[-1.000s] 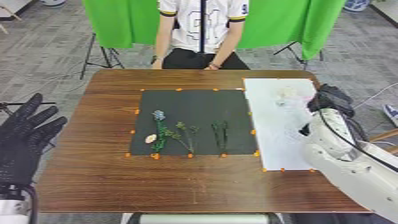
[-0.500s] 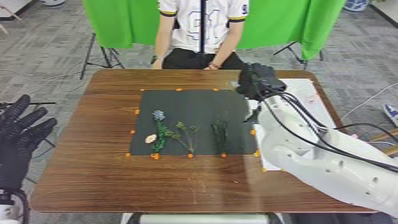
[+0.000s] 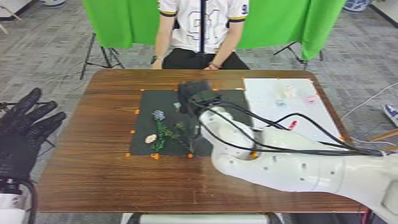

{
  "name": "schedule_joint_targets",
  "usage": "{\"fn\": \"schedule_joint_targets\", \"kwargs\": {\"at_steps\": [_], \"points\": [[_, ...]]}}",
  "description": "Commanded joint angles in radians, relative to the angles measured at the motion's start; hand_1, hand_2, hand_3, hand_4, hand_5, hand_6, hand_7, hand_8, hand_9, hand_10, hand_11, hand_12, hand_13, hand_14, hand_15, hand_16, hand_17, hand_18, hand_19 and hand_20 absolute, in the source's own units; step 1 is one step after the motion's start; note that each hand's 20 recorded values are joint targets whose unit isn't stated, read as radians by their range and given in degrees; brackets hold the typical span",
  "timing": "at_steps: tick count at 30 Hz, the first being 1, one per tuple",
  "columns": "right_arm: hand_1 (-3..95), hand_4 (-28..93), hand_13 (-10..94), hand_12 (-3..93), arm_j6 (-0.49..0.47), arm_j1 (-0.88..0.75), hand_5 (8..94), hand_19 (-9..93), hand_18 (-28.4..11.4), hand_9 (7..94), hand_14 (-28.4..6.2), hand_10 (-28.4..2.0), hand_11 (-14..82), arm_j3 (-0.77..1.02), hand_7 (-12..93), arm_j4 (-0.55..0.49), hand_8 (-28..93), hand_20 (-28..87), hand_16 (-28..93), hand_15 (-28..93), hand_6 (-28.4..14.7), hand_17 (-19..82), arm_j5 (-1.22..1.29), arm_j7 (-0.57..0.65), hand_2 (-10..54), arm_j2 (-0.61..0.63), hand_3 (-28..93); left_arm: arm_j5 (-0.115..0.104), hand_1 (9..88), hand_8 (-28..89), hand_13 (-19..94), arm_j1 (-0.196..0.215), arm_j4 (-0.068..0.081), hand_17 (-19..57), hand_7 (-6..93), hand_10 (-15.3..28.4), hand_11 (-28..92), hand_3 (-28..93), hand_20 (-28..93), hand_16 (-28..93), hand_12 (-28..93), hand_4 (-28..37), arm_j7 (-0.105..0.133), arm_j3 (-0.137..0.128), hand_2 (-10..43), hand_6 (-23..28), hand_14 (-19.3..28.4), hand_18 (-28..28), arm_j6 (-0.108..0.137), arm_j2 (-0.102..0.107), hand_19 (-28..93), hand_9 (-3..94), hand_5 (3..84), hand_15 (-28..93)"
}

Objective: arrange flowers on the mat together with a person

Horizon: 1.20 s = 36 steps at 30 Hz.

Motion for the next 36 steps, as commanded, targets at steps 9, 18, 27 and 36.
{"fn": "schedule_joint_targets", "kwargs": {"at_steps": [9, 18, 27, 36], "points": [[57.9, -28, 76, 35.2, -0.077, 0.061, 80.4, 73, -16.6, 93.0, -4.1, -6.2, 10.9, -0.121, 23, 0.089, -1, 5, 31, 44, 3.0, 24, -0.02, 0.014, -9.5, -0.106, 66, -0.043, 20.7, -8, 21, 0.011, 0.017, -8.3, 9.2, 14.7, 17, 76, 19, -5, 12, -24.8, 0.062, 0.021, 5.9, 4.5, 22.3, 19.4, 0.012, 0.061, 42, 31.2, 31.7, 45], [56.3, -28, 73, 36.4, -0.108, 0.06, 75.4, 71, -17.7, 90.5, -4.7, -6.7, 10.1, -0.136, 23, 0.096, -3, 7, 31, 44, 2.8, 22, -0.045, 0.026, -9.5, -0.11, 67, -0.049, 20.7, -8, 21, 0.019, 0.016, -8.3, 9.2, 14.8, 17, 76, 19, -5, 12, -24.5, 0.07, 0.02, 5.9, 4.6, 22.2, 19.4, 0.016, 0.064, 42, 31.2, 31.7, 45], [54.8, -28, 71, 36.9, -0.121, 0.074, 70.2, 71, -18.6, 88.7, -5.6, -7.0, 11.0, -0.136, 21, 0.08, -4, 9, 29, 46, 2.0, 21, -0.046, 0.025, -9.5, -0.112, 67, -0.035, 20.8, -8, 21, -0.001, 0.018, -8.4, 9.1, 14.8, 17, 76, 19, -5, 12, -24.4, 0.048, 0.028, 5.9, 4.7, 22.3, 19.4, 0.008, 0.054, 42, 31.2, 31.9, 45], [53.9, -28, 70, 36.5, -0.152, 0.065, 66.5, 71, -19.4, 86.6, -6.1, -7.5, 12.0, -0.123, 18, 0.083, -12, 10, 27, 48, 1.9, 20, -0.051, 0.039, -9.5, -0.106, 67, -0.039, 21.0, -8, 21, 0.015, 0.014, -8.3, 9.2, 14.8, 17, 76, 19, -5, 12, -24.3, 0.054, 0.023, 5.8, 4.8, 22.3, 19.4, 0.013, 0.054, 42, 31.2, 32.0, 46]]}}
